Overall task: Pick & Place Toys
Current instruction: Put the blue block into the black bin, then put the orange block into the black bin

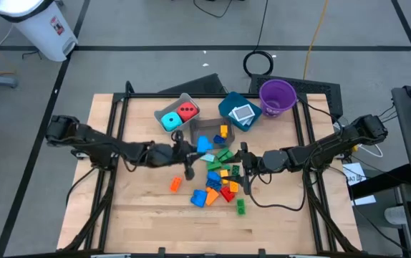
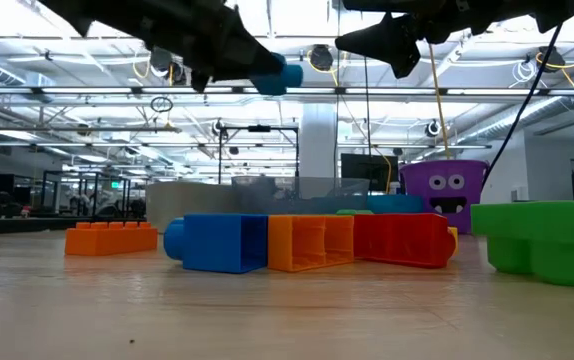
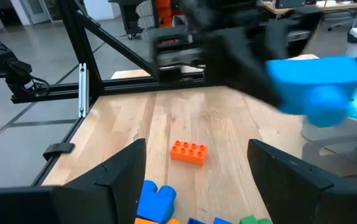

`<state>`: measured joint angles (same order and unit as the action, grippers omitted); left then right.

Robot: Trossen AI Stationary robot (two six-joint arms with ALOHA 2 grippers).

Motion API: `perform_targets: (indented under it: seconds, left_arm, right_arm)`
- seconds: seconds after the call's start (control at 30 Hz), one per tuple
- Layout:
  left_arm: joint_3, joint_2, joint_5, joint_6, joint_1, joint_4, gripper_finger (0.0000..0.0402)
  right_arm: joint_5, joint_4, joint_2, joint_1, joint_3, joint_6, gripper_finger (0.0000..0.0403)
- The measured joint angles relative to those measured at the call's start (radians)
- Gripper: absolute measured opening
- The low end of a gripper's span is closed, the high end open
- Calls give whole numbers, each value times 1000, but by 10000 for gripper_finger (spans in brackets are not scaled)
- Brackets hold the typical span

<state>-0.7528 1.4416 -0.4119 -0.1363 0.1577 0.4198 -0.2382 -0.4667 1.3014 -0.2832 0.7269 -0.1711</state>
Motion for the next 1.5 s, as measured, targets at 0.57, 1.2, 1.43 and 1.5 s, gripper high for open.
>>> perform_targets:
  seconds: [0.57,1.2,1.43,1.5]
  left_arm:
    - [2,191,92,-120,-189,2,125]
    - [-156,-57,198,-330,32,-645,255]
    - [-144,-52,194,-713,222,-877,255]
    - [-123,-37,185,-846,257,-932,255]
  right_arm:
    - [0,1,0,0,0,3,251]
    - [0,21,0,0,1,4,251]
    - [0,20,0,0,1,4,251]
    - [0,19,0,0,1,3,251]
